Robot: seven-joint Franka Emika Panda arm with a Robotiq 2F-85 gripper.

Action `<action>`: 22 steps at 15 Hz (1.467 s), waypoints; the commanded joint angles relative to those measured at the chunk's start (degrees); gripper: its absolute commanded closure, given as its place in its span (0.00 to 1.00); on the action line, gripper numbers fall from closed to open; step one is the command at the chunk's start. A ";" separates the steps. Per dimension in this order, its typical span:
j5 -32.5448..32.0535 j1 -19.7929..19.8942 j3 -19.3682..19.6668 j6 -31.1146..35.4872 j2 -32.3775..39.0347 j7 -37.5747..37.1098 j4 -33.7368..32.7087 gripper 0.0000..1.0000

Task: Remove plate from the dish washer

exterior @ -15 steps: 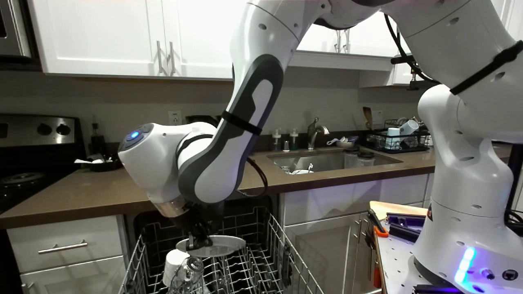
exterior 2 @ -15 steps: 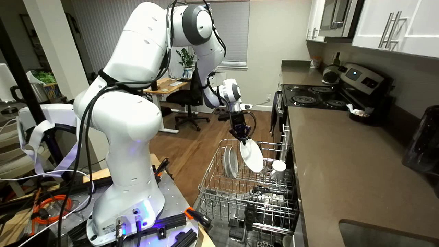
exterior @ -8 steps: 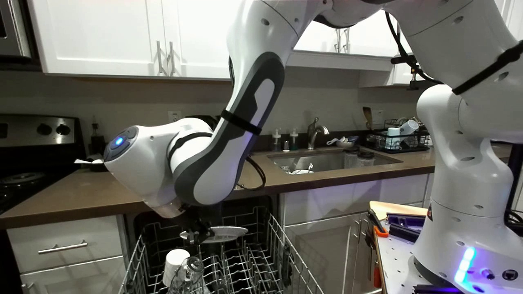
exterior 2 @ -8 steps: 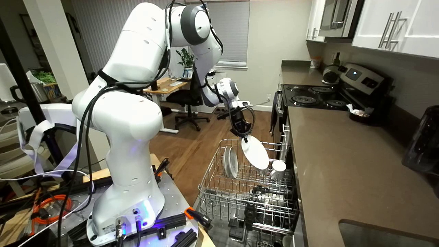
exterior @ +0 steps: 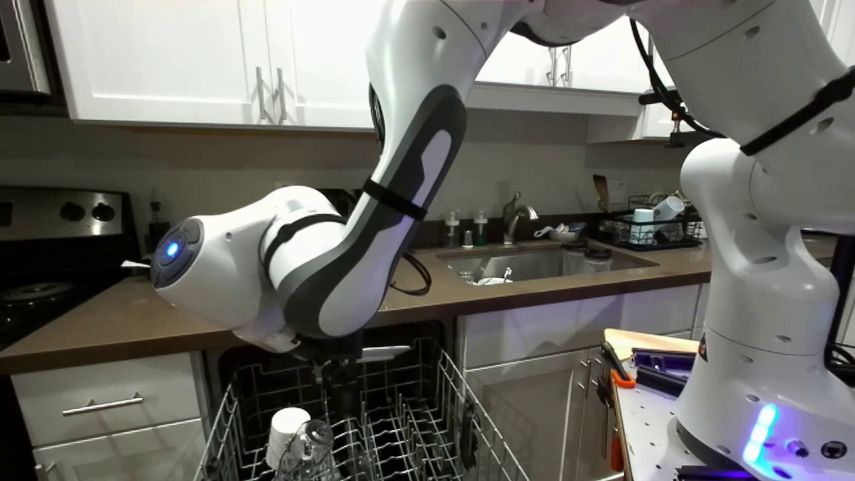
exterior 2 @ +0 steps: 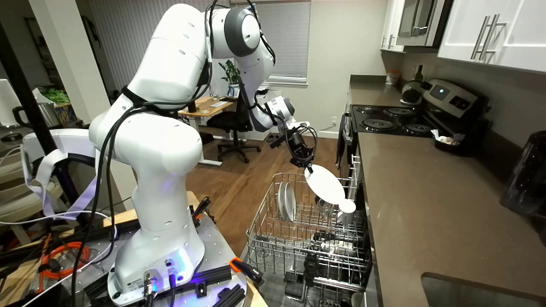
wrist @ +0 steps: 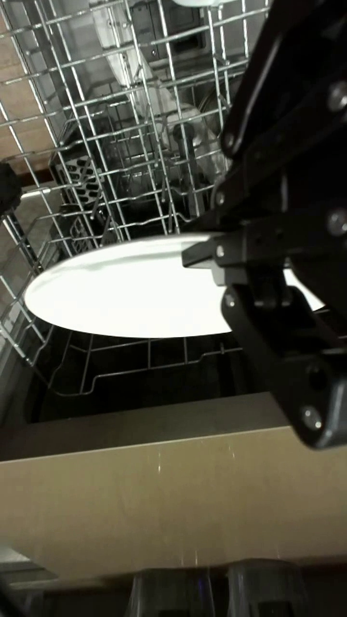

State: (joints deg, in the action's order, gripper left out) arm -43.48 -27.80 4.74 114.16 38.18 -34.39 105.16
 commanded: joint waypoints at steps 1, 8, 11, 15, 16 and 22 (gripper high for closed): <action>-2.56 1.88 -2.61 -1.20 -0.52 -1.22 -0.53 0.94; -1.42 3.29 -4.29 0.55 0.14 -0.87 -0.47 0.93; -2.57 0.92 -2.91 -7.35 1.20 -3.76 -2.42 0.95; -4.50 -0.32 -3.10 -16.88 2.46 -7.19 -4.85 0.95; -5.43 -0.52 -3.23 -19.20 2.86 -8.09 -5.52 0.95; -11.62 0.31 -4.40 -27.39 4.64 -11.97 -8.01 0.95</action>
State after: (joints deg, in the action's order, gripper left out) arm -51.12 -28.03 1.03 91.10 41.96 -43.80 98.69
